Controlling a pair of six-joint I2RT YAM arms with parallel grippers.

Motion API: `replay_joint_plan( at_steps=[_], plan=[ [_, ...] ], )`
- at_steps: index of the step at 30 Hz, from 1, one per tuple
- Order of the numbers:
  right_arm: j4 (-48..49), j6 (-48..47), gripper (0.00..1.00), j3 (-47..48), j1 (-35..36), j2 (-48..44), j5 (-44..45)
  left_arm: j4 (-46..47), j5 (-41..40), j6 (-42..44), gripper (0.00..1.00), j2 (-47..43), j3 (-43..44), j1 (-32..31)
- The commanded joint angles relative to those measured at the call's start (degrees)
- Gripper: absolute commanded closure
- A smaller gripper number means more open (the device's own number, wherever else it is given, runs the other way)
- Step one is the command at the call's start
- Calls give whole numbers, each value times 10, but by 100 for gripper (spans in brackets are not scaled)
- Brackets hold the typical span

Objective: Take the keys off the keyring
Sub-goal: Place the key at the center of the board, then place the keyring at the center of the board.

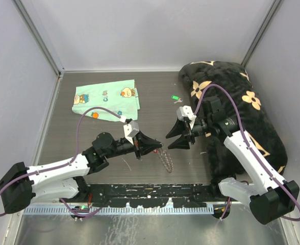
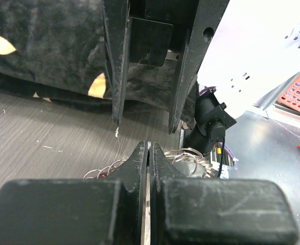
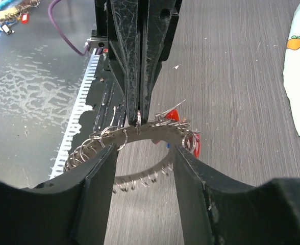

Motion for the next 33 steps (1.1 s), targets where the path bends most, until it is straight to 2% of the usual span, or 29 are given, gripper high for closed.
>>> replay_joint_plan(
  at_steps=[1, 18, 33],
  plan=[
    [-8, -4, 49, 19, 4, -19, -8, 85, 24, 0, 100, 6, 41, 2],
    [29, 28, 67, -10, 19, -39, -21, 127, 27, -23, 100, 43, 50, -1],
    [32, 29, 87, -14, 24, -40, -29, 135, 21, -30, 100, 50, 54, -4]
  ],
)
